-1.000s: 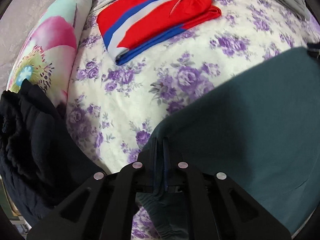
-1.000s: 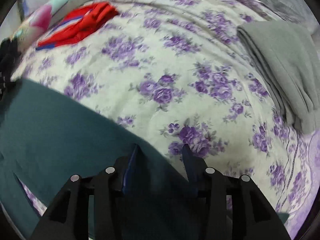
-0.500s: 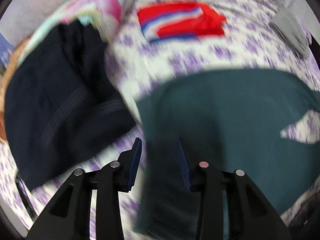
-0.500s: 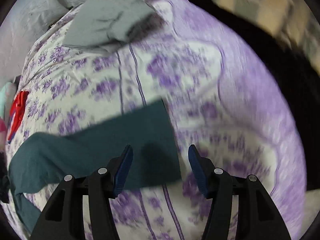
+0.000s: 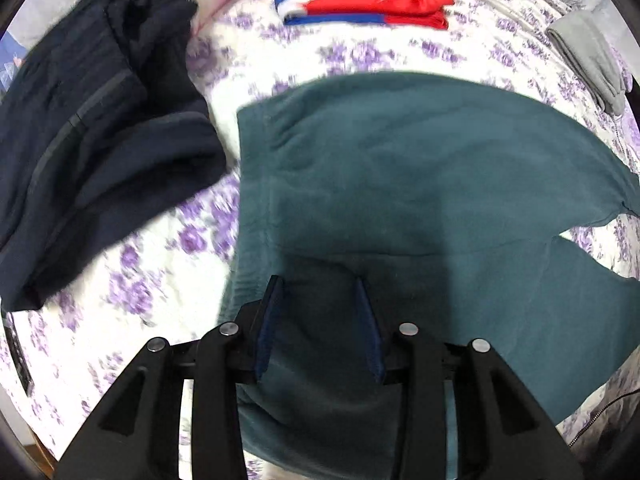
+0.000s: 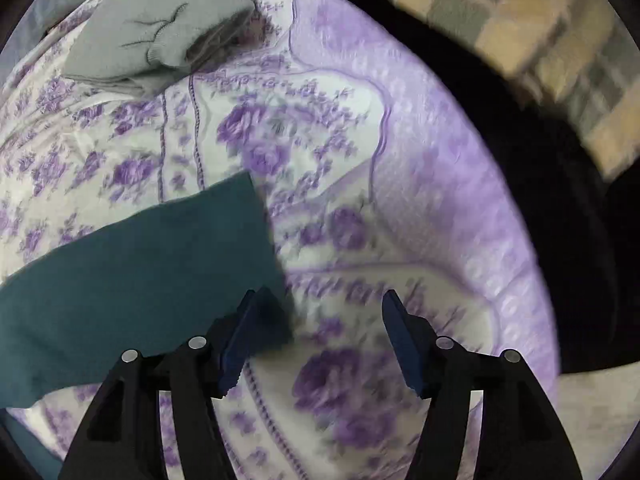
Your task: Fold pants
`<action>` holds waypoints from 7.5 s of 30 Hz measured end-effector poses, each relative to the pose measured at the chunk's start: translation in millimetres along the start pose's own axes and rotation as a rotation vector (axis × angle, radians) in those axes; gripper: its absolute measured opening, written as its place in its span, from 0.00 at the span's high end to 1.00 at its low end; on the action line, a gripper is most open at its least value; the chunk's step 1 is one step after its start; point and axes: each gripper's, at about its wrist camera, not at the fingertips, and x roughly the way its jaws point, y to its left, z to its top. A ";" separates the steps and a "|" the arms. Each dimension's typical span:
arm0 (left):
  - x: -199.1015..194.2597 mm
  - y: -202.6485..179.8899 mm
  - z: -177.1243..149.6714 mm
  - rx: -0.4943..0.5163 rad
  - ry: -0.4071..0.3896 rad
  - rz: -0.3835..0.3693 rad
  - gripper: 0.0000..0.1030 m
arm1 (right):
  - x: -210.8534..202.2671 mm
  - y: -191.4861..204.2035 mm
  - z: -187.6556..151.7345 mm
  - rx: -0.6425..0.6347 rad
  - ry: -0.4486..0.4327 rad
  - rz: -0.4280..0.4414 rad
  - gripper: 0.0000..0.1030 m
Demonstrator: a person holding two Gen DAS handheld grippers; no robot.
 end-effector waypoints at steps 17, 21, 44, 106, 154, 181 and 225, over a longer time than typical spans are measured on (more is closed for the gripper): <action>-15.7 21.6 18.7 -0.016 -0.084 0.022 0.55 | 34.3 79.0 56.1 -0.071 -0.108 -0.289 0.38; -13.1 22.6 48.6 0.025 -0.103 0.018 0.48 | -21.3 113.5 46.7 -0.070 -0.265 -0.123 0.32; 37.4 22.2 113.5 0.281 -0.051 -0.181 0.96 | -50.0 362.4 -34.3 -0.930 -0.164 0.413 0.27; -21.3 59.3 -64.8 -0.764 0.181 -0.264 0.93 | -131.9 151.9 -190.0 -0.434 0.089 0.786 0.59; -4.0 -26.6 -61.8 -0.051 0.127 0.242 0.33 | -71.0 -114.5 -224.0 0.425 0.052 0.508 0.98; -5.6 -4.1 -79.3 -0.131 0.117 0.129 0.29 | -103.9 -118.8 -201.0 0.390 -0.045 0.296 0.94; -21.8 0.0 -73.3 -0.143 0.146 0.022 0.22 | -82.5 79.2 -213.9 -0.315 0.160 0.319 0.64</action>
